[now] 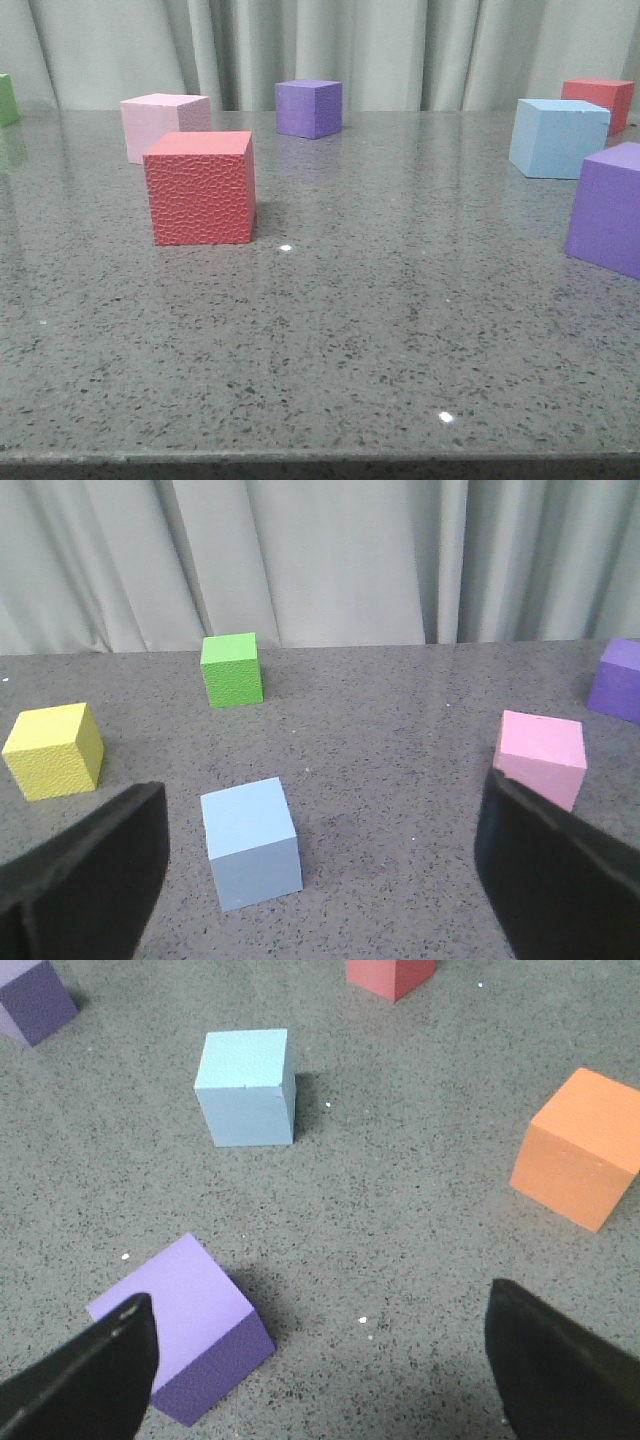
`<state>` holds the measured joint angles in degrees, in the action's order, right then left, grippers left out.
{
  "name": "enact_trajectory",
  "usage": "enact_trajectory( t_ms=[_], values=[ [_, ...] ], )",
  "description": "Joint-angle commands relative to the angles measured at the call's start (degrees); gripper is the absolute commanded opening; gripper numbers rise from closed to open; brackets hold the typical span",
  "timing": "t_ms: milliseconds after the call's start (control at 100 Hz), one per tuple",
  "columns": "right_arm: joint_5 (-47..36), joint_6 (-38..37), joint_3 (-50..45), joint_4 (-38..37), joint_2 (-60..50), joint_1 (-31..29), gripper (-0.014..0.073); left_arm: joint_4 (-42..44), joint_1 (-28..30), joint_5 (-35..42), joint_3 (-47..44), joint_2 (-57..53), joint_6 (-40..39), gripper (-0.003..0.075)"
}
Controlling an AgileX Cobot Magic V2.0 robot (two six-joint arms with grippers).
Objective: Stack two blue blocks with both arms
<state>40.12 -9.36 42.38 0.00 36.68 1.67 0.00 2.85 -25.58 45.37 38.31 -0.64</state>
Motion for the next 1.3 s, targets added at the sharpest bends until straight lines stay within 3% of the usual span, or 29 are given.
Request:
enact_trajectory(
  t_ms=[0,860,1070,1290],
  values=[
    [-0.7,0.7,5.0,0.0,3.6,0.2,0.0654,0.3,1.3,2.4,2.7,1.1,-1.3,0.0552],
    [25.5,0.7,58.5,3.7,54.7,2.3,0.0654,-0.3,2.7,0.3,4.2,5.1,-1.3,0.0543],
    [29.5,0.7,65.6,5.6,63.8,2.3,0.0654,-0.3,2.7,0.3,4.2,5.1,-1.3,0.0543],
    [29.5,0.7,67.3,5.9,68.8,2.3,0.0654,-0.3,2.7,0.3,4.2,5.1,-1.3,0.0543]
  ],
)
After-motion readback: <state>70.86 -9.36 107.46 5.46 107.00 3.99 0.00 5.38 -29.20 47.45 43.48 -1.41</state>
